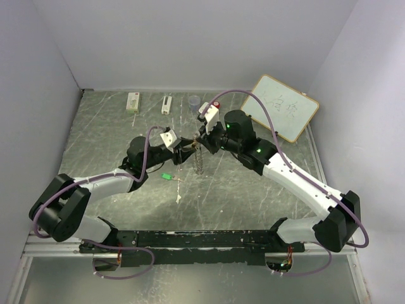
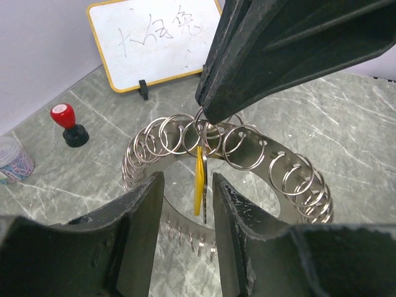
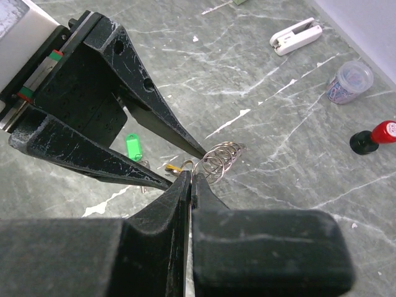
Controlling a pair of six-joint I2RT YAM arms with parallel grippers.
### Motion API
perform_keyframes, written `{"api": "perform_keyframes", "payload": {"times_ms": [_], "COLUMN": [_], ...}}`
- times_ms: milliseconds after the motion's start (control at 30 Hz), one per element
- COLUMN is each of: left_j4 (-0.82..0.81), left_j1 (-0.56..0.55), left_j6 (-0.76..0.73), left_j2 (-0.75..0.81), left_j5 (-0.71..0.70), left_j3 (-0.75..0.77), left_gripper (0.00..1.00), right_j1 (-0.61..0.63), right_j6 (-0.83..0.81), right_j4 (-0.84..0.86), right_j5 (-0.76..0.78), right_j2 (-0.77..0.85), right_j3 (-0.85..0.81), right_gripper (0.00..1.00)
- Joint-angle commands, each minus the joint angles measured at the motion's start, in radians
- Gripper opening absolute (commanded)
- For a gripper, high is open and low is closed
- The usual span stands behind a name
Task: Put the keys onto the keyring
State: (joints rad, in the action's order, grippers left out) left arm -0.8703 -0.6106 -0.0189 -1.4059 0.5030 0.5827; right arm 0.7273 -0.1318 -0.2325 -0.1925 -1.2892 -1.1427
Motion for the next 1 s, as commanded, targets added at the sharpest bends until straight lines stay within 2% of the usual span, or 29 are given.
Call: {"api": "perform_keyframes", "payload": {"times_ms": [0,133,200,267,300,767,967], "left_j4": [-0.082,-0.086,-0.083,-0.064,-0.052,0.342,0.425], "left_j1": [-0.006,-0.007,-0.007,-0.007,-0.008,-0.008,-0.009], "left_j6": [0.000,-0.001,-0.003,-0.006,-0.008,-0.070,-0.092], "left_j2": [0.000,0.005,0.009,0.015,0.021,0.192,0.212], "left_j5": [0.000,0.006,0.011,0.015,0.013,-0.111,-0.128], "left_j3": [0.026,0.029,0.031,0.040,0.043,0.126,0.157], "left_gripper": [0.48,0.43,0.32,0.10,0.07,0.07,0.07], "right_j1": [-0.004,-0.004,-0.003,-0.005,-0.005,-0.016,-0.020], "right_j6": [-0.003,-0.002,-0.003,-0.003,-0.003,0.030,0.035], "right_j4": [0.024,0.023,0.022,0.021,0.021,0.067,0.078], "right_j5": [-0.012,-0.011,-0.009,-0.002,0.005,0.059,0.063], "right_j2": [0.034,0.034,0.034,0.037,0.039,0.076,0.107], "right_j3": [-0.008,-0.005,-0.004,-0.001,0.001,0.066,0.080], "right_gripper": [0.00,0.00,0.00,0.00,0.00,0.00,0.00]}}
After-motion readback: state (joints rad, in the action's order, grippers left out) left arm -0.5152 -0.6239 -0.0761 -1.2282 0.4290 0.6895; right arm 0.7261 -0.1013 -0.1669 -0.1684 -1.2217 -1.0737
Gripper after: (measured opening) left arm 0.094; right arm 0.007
